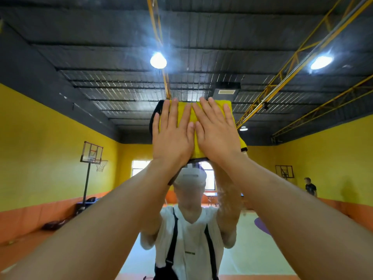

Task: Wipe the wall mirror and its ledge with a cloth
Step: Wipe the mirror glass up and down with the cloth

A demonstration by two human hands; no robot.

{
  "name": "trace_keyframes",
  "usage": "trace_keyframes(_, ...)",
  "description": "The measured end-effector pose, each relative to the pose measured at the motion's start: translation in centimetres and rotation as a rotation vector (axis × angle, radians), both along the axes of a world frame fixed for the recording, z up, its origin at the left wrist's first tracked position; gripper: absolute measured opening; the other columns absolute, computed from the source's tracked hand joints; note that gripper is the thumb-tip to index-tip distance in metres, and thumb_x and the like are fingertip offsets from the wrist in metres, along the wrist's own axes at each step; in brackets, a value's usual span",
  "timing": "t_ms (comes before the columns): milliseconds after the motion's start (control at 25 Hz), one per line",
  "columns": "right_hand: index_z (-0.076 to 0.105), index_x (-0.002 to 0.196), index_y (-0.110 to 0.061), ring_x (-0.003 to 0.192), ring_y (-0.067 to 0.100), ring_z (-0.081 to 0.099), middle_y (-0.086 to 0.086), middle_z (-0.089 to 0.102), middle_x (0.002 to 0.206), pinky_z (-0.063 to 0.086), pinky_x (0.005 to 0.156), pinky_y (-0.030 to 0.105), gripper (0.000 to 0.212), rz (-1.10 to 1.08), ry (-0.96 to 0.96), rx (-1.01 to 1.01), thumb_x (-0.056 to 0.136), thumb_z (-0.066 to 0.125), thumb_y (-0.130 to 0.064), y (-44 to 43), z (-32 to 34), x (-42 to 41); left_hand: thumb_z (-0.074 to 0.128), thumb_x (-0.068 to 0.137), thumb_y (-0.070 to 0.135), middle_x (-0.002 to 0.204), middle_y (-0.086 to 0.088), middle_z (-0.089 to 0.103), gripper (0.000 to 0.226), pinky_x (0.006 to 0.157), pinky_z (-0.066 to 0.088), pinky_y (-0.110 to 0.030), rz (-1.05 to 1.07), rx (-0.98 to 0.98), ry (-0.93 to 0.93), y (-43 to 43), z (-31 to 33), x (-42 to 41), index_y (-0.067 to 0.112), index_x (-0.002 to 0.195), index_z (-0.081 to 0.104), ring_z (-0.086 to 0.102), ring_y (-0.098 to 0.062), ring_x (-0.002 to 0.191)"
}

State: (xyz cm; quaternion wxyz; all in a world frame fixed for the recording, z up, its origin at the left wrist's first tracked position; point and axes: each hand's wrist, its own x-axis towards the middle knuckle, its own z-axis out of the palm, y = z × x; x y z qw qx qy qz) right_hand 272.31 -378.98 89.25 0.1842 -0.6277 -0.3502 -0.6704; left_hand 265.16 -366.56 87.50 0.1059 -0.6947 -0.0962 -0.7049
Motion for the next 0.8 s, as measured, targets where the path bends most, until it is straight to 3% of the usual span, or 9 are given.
trace_keyframes(360, 0.031, 0.160, -0.024, 0.158, 0.017, 0.011, -0.002, 0.023, 0.169, 0.006, 0.128, 0.049, 0.057, 0.057, 0.004, 0.035, 0.104, 0.033, -0.031, -0.3, -4.3, 0.1, 0.027, 0.105, 0.036, 0.170, -0.007, 0.022, 0.056, 0.127, 0.014, -0.048, 0.008, 0.089, -0.033, 0.0, -4.1, 0.3, 0.028, 0.160, 0.031, 0.012, -0.023, 0.158)
trace_keyframes(560, 0.023, 0.162, -0.026, 0.158, 0.015, 0.003, -0.003, 0.015, 0.171, 0.004, 0.128, 0.049, 0.053, 0.031, 0.057, 0.023, 0.110, 0.030, -0.034, -0.8, -10.1, -0.2, 0.028, 0.108, 0.034, 0.170, -0.008, 0.020, 0.054, 0.127, 0.015, -0.049, -0.016, 0.132, -0.010, 0.0, -9.6, 0.0, 0.025, 0.161, 0.030, 0.013, -0.026, 0.158)
trace_keyframes(800, 0.023, 0.162, -0.021, 0.159, 0.021, 0.005, 0.002, 0.014, 0.171, 0.009, 0.127, 0.054, 0.054, -0.029, 0.089, 0.016, 0.110, 0.027, -0.033, -0.8, -18.1, -0.8, 0.025, 0.112, 0.039, 0.171, -0.008, 0.013, 0.054, 0.126, 0.016, -0.050, -0.020, 0.116, 0.086, -0.2, -17.4, -0.7, 0.023, 0.163, 0.022, 0.007, -0.025, 0.159)
